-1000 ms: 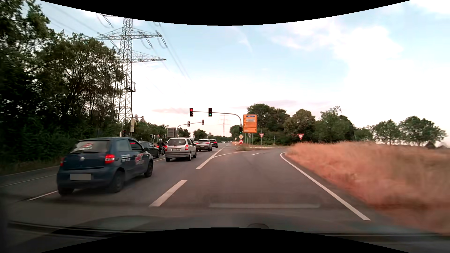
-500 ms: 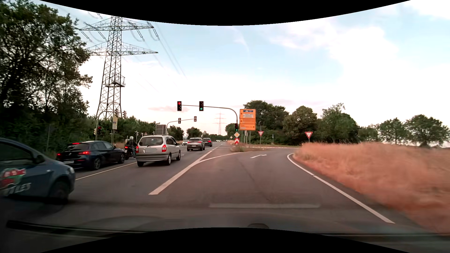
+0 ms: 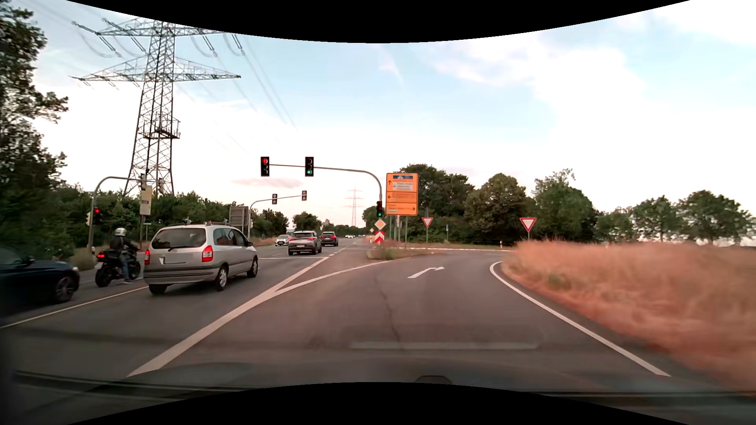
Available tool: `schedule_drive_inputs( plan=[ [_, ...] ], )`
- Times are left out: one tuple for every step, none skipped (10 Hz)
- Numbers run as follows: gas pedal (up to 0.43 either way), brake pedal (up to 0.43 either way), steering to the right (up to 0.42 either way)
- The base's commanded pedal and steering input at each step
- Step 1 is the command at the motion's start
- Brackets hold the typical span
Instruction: Follow the waypoints while adhering to traffic rules and regulations
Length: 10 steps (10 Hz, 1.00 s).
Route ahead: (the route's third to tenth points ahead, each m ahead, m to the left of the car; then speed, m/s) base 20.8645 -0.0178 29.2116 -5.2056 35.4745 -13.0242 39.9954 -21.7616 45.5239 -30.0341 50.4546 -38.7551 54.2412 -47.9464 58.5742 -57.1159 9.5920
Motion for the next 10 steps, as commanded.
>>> schedule_drive_inputs(
  plan=[
    [0.0,0.171,0.052],
    [0.0,0.177,0.056],
    [0.0,0.177,0.061],
    [0.0,0.177,0.066],
    [0.0,0.177,0.07],
    [0.0,0.177,0.076],
    [0.0,0.183,0.08],
    [0.0,0.183,0.082],
    [0.0,0.183,0.083],
    [0.0,0.183,0.083]
  ],
)
